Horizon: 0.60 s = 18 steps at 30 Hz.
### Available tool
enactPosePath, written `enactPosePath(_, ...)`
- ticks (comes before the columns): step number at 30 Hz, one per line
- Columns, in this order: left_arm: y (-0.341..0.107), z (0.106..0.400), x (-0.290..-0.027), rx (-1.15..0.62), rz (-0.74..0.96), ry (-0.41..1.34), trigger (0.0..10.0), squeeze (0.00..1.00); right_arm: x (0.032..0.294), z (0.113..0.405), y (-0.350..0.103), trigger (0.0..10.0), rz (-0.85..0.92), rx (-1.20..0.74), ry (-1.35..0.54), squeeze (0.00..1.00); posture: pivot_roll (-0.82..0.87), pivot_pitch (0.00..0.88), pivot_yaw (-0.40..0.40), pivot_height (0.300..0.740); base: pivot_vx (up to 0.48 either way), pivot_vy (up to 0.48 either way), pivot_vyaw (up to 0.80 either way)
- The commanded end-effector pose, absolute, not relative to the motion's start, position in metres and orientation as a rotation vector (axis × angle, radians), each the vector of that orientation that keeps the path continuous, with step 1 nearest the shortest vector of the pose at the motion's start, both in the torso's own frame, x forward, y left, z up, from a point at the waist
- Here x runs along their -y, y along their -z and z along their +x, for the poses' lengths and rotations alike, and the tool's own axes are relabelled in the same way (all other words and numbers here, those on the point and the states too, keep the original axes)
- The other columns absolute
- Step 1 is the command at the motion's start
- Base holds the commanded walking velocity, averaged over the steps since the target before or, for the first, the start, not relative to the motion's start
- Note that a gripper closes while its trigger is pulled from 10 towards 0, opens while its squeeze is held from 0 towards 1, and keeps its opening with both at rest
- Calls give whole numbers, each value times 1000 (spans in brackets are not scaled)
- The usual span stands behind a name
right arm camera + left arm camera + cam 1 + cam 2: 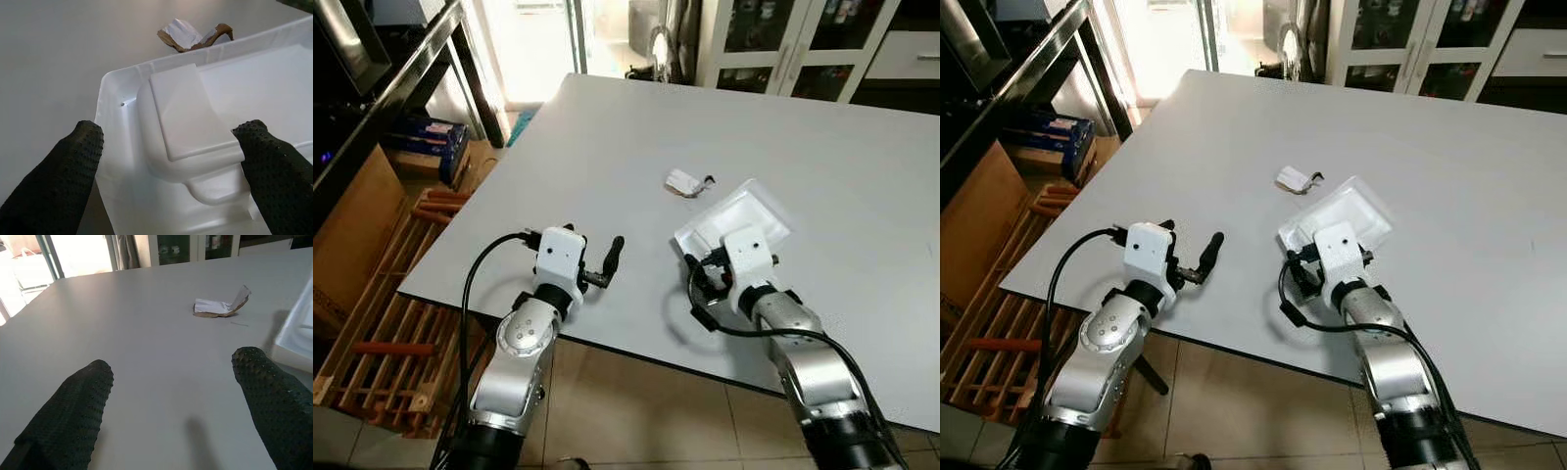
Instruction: Picking trash to rubbish bin
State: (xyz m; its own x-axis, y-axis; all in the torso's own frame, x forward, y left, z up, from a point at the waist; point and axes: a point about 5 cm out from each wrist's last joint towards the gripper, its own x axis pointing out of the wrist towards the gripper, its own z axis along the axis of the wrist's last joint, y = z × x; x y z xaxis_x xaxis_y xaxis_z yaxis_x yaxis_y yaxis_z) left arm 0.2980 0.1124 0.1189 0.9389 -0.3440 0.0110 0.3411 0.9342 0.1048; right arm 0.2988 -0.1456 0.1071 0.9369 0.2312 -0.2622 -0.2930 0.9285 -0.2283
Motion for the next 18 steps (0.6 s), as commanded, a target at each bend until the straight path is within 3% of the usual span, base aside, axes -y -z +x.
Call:
enactPosePath(1,-119,299,-112,27,111,351,10000,0,162,280,-70,10000,-296,-450,-233,0,-17,117,75,740,0,0,0)
enactPosePath(18,-120,300,-112,31,115,353,10000,0,155,301,-162,10000,-331,-7,-105,0,-16,114,84,740,0,0,0)
